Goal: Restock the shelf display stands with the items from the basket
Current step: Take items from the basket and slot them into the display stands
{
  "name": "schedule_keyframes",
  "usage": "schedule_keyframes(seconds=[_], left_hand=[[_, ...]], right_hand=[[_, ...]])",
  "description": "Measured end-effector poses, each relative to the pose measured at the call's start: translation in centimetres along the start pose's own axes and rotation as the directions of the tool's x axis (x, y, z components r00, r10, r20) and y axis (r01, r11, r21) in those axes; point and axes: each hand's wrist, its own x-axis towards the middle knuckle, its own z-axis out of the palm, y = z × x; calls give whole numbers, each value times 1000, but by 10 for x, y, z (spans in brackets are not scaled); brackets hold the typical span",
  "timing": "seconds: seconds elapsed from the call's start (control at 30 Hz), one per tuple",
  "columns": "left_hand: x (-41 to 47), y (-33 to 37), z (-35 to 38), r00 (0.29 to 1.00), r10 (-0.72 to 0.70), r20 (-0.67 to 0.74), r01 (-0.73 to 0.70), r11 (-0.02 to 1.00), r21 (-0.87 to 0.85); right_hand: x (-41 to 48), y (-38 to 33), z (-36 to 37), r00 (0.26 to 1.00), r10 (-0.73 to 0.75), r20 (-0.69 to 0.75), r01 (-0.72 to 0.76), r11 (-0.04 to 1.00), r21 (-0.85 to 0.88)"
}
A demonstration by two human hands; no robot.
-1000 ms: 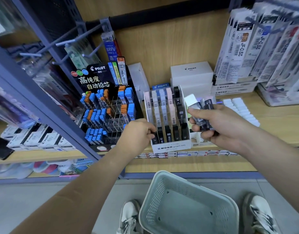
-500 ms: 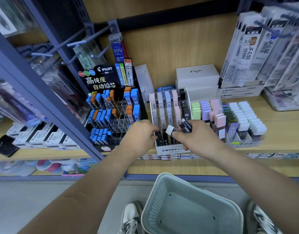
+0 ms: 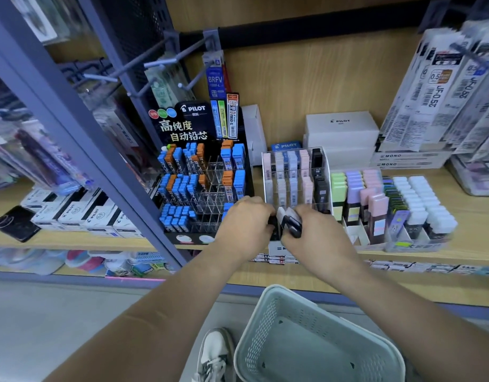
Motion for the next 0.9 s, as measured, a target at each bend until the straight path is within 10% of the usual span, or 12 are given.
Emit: schedule_keyframes(seconds=[0.4,0.9], left_hand=[[1,1,-7,1000,13,9,-13,999,41],[0,-2,-8,1000,14,24,-14,1000,13]], right_hand=[[0,-6,12,995,100,-2,-98,975,200],[-9,0,25,998,24,52,-23,999,-28]])
